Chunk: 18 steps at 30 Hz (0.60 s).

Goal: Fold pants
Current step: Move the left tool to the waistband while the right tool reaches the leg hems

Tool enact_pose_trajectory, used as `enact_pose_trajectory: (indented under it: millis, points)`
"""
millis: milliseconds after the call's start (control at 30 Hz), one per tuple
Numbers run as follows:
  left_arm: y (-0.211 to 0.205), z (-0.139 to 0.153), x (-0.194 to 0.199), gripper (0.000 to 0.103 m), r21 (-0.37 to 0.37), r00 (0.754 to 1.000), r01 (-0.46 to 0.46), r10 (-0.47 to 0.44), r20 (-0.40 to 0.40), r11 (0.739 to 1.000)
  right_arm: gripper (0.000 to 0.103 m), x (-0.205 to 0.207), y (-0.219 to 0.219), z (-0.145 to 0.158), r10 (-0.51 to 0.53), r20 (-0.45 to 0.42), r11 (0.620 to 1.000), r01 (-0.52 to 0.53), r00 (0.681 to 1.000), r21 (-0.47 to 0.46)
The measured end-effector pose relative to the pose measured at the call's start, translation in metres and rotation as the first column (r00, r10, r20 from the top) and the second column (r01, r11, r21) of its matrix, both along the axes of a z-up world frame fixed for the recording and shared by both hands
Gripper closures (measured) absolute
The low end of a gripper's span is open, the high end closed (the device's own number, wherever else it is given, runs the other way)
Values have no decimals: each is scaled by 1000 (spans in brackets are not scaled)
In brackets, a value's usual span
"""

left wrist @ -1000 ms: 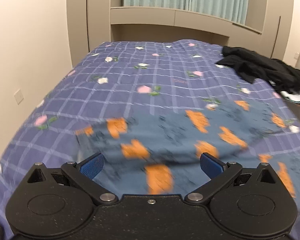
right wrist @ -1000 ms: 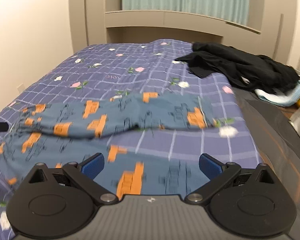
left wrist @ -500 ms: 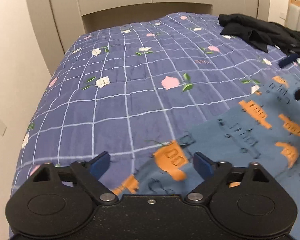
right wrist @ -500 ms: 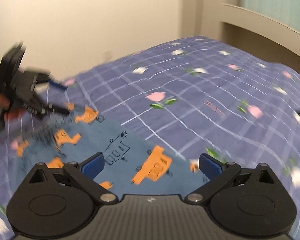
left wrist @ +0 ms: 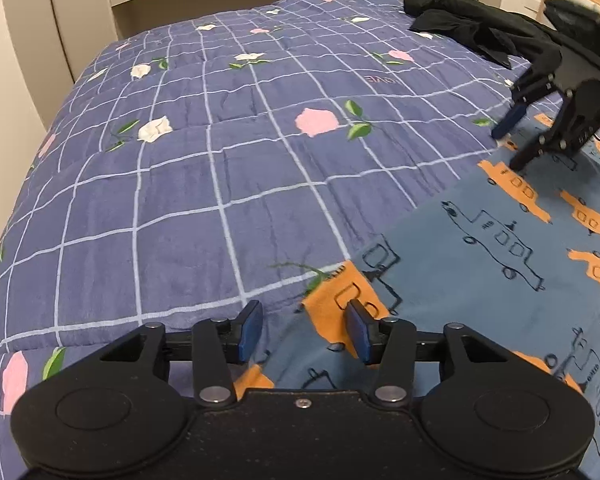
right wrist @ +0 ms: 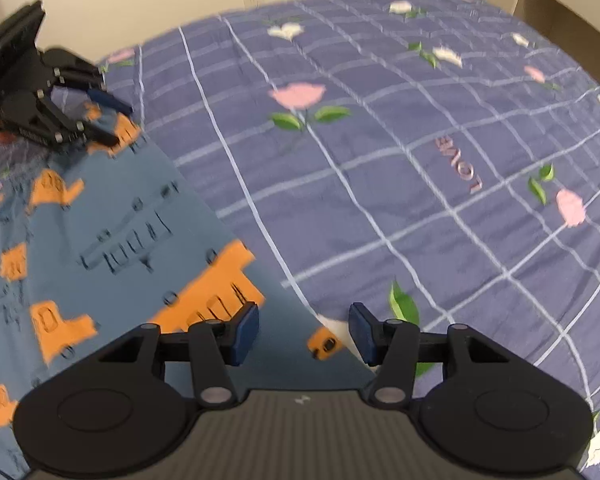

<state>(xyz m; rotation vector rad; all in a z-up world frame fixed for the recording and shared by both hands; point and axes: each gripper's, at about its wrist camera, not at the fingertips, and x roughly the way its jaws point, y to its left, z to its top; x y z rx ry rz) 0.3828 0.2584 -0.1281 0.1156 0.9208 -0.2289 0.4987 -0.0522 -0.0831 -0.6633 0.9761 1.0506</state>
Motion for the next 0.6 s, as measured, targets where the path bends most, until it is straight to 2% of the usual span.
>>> enact_pose_trajectory:
  millis: [67, 100, 133, 167, 200, 300, 433, 533, 600]
  points:
    - [1, 0, 1, 54, 3, 1000, 12, -12, -7, 1000, 48, 2, 0, -8, 6, -16, 1000, -6, 1000, -16]
    - [0, 1, 0, 59, 8, 1000, 23, -23, -6, 1000, 54, 2, -1, -8, 12, -21, 1000, -12, 1000, -6]
    - [0, 1, 0, 64, 11, 999, 32, -32, -8, 999, 64, 1, -2, -8, 20, -26, 1000, -20, 999, 3]
    - [0, 1, -1, 84, 16, 999, 46, -46, -5, 999, 71, 0, -4, -8, 35, -36, 999, -34, 999, 12]
    - [-1, 1, -2, 102, 19, 998, 60, -60, -3, 998, 83, -1, -5, -8, 52, -42, 999, -51, 998, 18]
    - [-3, 2, -5, 102, 31, 998, 63, -63, 13, 998, 101, -6, -6, -6, 81, -22, 996, -81, 996, 26]
    - [-3, 5, -9, 103, 38, 998, 25, -27, 64, 999, 101, -6, -9, 1, 77, 0, 995, -77, 997, 63]
    - [3, 13, -4, 103, 48, 991, -62, 56, 125, 997, 101, -2, -12, 11, 42, 40, 993, -46, 998, 112]
    - [4, 11, 3, 102, 42, 990, -95, 90, 105, 995, 101, 7, -13, 18, -26, 83, 987, 13, 996, 159]
